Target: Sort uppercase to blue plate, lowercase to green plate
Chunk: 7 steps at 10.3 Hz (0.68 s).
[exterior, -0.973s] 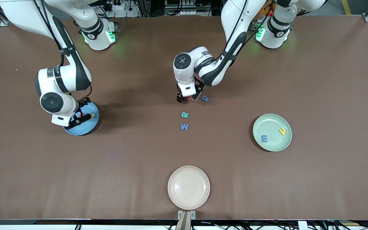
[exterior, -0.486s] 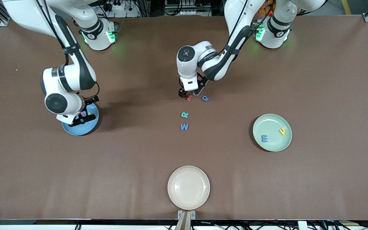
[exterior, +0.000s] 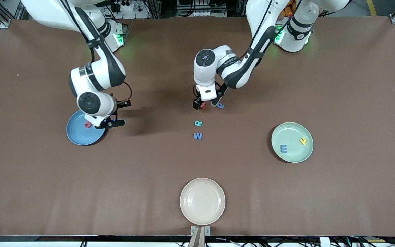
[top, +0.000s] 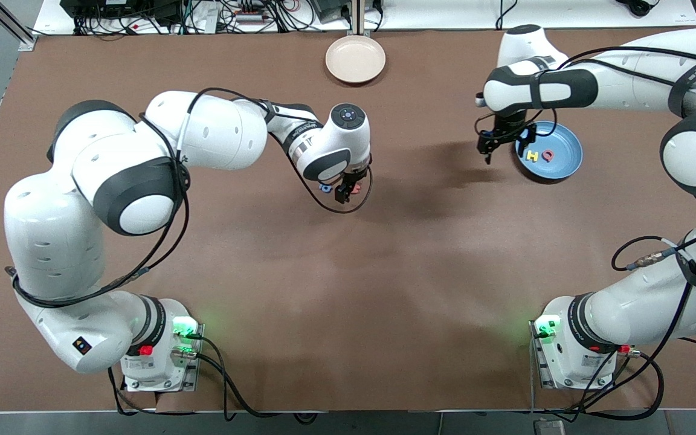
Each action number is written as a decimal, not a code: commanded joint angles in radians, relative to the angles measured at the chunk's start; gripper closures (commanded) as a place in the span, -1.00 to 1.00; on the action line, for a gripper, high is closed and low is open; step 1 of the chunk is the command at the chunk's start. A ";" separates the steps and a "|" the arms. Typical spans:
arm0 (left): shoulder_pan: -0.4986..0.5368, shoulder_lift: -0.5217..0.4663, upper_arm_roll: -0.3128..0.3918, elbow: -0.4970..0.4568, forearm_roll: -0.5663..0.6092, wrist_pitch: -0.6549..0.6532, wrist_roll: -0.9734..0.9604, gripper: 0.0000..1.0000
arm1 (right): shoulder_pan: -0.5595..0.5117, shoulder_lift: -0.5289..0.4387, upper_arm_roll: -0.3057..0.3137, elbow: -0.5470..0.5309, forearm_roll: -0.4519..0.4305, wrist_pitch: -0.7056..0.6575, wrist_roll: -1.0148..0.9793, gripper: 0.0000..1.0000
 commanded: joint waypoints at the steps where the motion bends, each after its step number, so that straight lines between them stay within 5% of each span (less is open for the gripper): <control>1: 0.001 0.022 0.017 0.000 0.046 0.029 -0.014 -1.00 | 0.007 -0.010 0.057 -0.008 0.023 0.041 0.121 -0.98; 7: -0.004 0.083 0.025 0.071 0.045 0.031 -0.014 -1.00 | 0.045 0.042 0.135 -0.016 0.023 0.222 0.331 -0.99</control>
